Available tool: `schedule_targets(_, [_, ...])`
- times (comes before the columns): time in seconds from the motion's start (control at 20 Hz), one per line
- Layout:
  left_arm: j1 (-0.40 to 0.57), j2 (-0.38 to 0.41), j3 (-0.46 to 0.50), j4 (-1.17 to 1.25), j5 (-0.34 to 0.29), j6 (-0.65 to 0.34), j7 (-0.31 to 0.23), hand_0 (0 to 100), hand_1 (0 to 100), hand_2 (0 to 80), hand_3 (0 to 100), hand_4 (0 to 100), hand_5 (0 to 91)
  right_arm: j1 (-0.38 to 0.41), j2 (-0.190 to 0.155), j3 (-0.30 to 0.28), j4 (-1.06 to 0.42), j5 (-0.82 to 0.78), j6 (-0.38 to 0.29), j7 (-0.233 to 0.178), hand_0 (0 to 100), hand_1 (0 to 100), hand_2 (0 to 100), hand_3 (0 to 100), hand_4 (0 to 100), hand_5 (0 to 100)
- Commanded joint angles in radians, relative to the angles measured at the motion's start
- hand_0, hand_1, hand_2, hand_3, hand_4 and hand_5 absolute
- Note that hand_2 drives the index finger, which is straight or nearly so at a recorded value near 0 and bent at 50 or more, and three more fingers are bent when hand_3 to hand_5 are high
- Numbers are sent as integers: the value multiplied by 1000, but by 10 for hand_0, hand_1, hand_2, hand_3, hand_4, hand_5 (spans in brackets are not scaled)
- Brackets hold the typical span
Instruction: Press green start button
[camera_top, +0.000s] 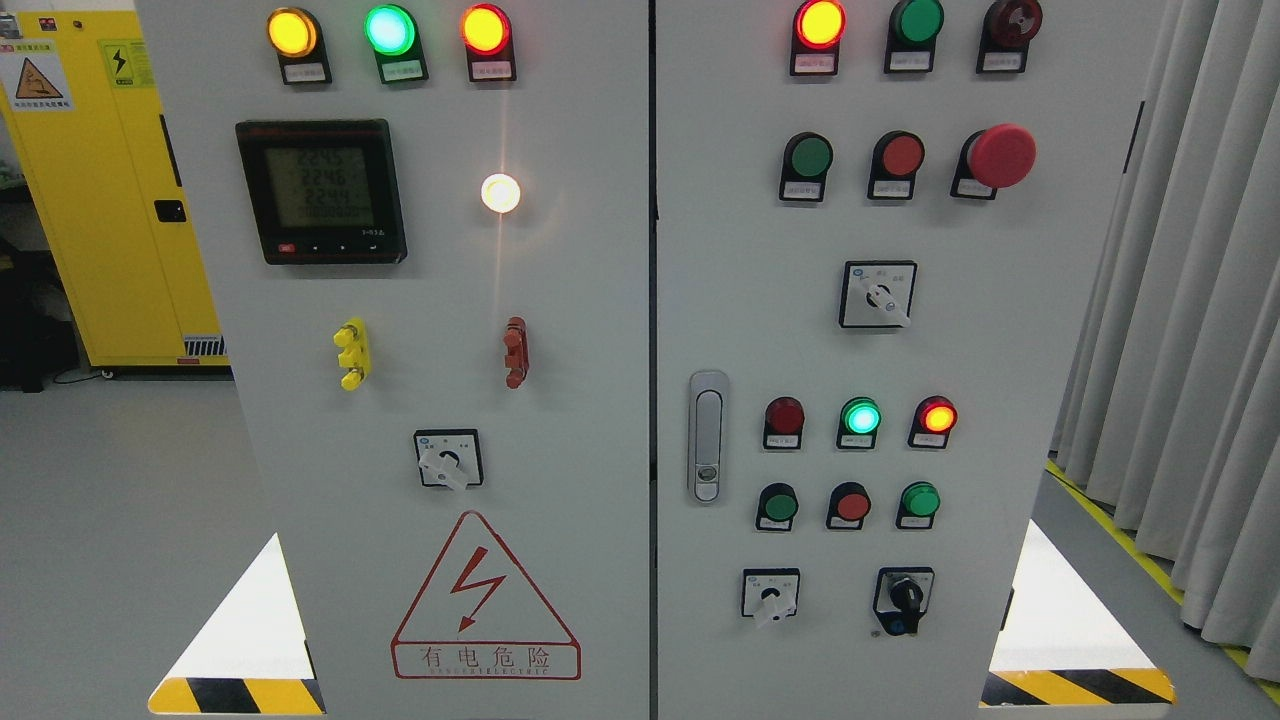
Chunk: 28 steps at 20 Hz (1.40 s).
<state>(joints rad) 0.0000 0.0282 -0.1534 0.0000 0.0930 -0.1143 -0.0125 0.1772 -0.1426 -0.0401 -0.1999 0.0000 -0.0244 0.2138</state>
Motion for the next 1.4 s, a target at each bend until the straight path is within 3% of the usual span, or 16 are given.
schedule_targets(0.0, [-24,7,0,-26,-1,-1,-1,120,556,0,0,0,0,-8,1,2,7,-25,0,4,223,395,0,0,0,0])
schedule_targets(0.35, [-24,7,0,-26,1,-1,-1,120,556,0,0,0,0,-8,0,-1,8,-23,-2,12,223,394,0,0,0,0])
schedule_targets(0.45, [-24,7,0,-26,1,-1,-1,120,556,0,0,0,0,-13,-2,-9,5,-25,-12,31,223,394,0,0,0,0])
schedule_targets(0.6, [-24,7,0,-26,-1,-1,-1,120,556,0,0,0,0,-36,1,8,-9,-15,-122,27,223,395,0,0,0,0])
schedule_targets(0.7, [-24,7,0,-26,-1,1,-1,120,556,0,0,0,0,-35,1,66,-71,-12,-227,24,220,402,0,0,0,0])
schedule_targets(0.8, [-24,6,0,-26,1,-1,0,120,556,0,0,0,0,-21,1,126,-157,-12,-258,18,218,409,0,0,0,0])
schedule_targets(1.1, [-24,7,0,-26,-1,-1,-1,120,556,0,0,0,0,51,-5,140,-501,-11,-265,27,201,442,0,0,0,0])
schedule_targets(1.35, [-24,7,0,-26,-1,-1,-1,120,556,0,0,0,0,99,-6,134,-726,99,-363,32,199,453,0,0,0,0])
